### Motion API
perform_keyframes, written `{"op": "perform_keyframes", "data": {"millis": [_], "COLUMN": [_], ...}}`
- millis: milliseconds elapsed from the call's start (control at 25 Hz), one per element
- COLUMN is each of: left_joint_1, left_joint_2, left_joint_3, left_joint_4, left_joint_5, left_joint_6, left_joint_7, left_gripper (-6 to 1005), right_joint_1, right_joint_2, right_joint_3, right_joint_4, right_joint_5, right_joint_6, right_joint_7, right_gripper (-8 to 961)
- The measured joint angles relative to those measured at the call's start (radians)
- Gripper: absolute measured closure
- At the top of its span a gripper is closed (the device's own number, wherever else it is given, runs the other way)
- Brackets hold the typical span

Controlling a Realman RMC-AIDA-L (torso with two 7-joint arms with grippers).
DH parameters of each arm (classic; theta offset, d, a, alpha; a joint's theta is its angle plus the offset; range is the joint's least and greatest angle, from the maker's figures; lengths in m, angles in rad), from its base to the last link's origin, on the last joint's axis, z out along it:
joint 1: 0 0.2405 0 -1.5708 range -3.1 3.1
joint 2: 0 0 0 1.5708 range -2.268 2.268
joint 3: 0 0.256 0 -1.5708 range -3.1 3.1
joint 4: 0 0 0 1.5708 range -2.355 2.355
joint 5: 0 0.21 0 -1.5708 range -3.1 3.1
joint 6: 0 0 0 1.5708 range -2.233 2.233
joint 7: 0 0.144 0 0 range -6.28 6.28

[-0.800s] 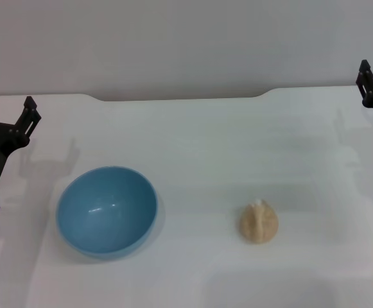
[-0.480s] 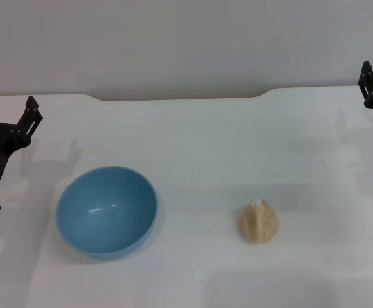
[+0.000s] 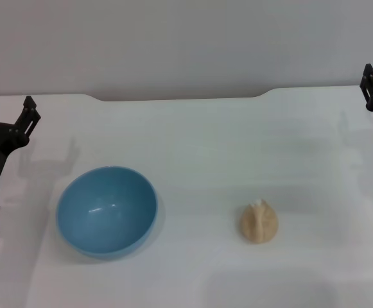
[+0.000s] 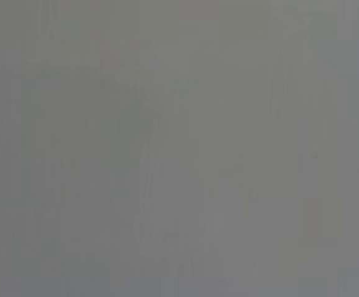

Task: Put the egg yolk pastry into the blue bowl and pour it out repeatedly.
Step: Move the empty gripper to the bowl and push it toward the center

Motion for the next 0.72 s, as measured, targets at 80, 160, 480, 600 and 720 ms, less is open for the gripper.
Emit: {"op": "perform_keyframes", "data": {"millis": [80,160,480,600,720], "left_joint_1": [-0.003,-0.008,-0.095,-0.116,-0.116], "left_joint_2": [0.001,0.004,0.124,0.175,0.188], "left_joint_3": [0.0,0.0,-0.016,-0.09,-0.125], "left_joint_4": [0.004,0.007,0.132,0.234,0.283], "left_joint_5": [0.0,0.0,0.071,0.205,0.269], "left_joint_6": [-0.003,-0.006,-0.242,-0.441,-0.526], "left_joint_7": [0.0,-0.003,-0.273,-0.347,-0.371], "left_gripper": [138,138,137,137,137], "right_joint_1": [-0.003,-0.004,-0.015,-0.015,-0.014], "right_joint_2": [0.001,0.002,0.005,0.005,0.005], "right_joint_3": [0.004,0.011,0.041,0.044,0.046], "right_joint_4": [0.001,0.003,0.005,0.004,0.003], "right_joint_5": [0.0,0.0,0.0,0.0,0.0], "right_joint_6": [0.0,0.0,0.018,0.036,0.045], "right_joint_7": [0.002,0.005,0.012,0.021,0.022], "right_gripper": [450,450,451,451,450]}}
